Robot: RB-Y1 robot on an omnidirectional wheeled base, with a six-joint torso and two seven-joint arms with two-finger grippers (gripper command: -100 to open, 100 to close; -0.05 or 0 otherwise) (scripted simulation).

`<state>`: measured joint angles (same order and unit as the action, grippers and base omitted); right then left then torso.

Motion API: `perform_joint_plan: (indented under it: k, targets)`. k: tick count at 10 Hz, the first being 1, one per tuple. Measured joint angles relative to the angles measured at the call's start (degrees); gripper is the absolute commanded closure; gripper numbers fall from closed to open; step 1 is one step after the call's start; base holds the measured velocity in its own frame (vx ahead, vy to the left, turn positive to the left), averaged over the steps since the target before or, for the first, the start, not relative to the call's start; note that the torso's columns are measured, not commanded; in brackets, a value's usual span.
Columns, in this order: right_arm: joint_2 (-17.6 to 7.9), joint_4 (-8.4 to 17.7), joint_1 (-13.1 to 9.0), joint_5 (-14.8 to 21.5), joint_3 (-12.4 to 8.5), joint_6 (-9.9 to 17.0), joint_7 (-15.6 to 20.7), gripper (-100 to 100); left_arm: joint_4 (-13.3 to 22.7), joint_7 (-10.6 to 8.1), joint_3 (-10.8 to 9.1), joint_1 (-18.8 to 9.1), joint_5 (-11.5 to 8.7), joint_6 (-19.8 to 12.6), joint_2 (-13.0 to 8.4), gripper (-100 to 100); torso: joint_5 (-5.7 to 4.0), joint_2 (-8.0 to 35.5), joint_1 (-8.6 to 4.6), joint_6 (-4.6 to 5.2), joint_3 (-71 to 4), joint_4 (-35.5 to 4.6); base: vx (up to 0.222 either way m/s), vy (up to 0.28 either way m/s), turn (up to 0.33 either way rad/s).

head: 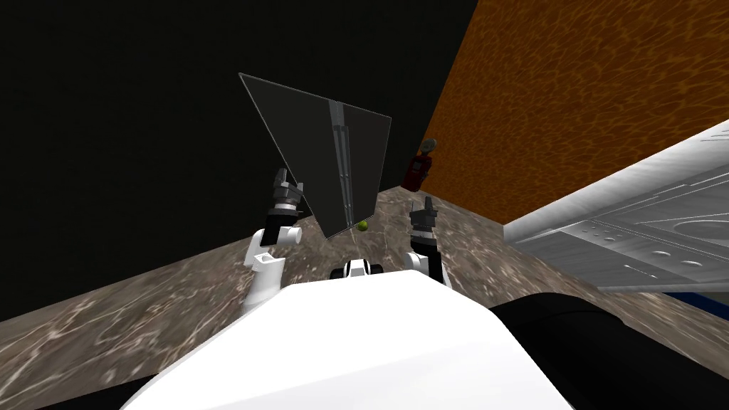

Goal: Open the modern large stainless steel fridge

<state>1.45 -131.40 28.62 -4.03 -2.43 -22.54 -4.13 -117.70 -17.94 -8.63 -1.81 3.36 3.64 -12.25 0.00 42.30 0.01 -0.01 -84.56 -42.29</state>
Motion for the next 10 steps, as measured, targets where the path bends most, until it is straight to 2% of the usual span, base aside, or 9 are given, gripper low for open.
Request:
perform_joint_plan:
  k: [2, 5, 6, 7, 10]
  targets:
    - [0.00, 0.00, 0.00, 0.00, 0.00, 0.00, 0.00, 0, 1.47, -0.84, -0.27, -3.15, 1.10, -1.76, 0.00, -100, 0.01, -0.03, -0.01, 0.02, -0.02, 0.01, -0.008, -0.044, -0.042]
    - [0.00, 0.00, 0.00, 0.00, 0.00, 0.00, 0.00, 0, 3.79, -3.75, -1.58, -7.66, 2.29, -5.37, -1.58, -100, -0.02, -0.02, -0.04, 0.01, -0.01, 0.00, -0.005, -0.054, -0.020]
    - [0.00, 0.00, 0.00, 0.00, 0.00, 0.00, 0.00, 0, 3.90, -3.90, -1.51, -8.80, 2.60, -6.01, -1.32, -100, 0.04, -0.01, 0.11, 0.00, -0.01, 0.01, -0.001, -0.044, -0.054]
    - [0.00, 0.00, 0.00, 0.00, 0.00, 0.00, 0.00, 0, 6.03, -4.73, -2.05, -10.87, 3.28, -6.95, -1.77, -100, 0.03, -0.03, 0.03, 0.02, -0.02, 0.02, -0.007, -0.041, -0.027]
    - [0.00, 0.00, 0.00, 0.00, 0.00, 0.00, 0.00, 0, 8.06, -7.33, -2.96, -15.87, 4.84, -11.00, -2.61, -100, -0.03, -0.01, -0.07, 0.01, 0.00, 0.00, -0.005, -0.055, -0.020]
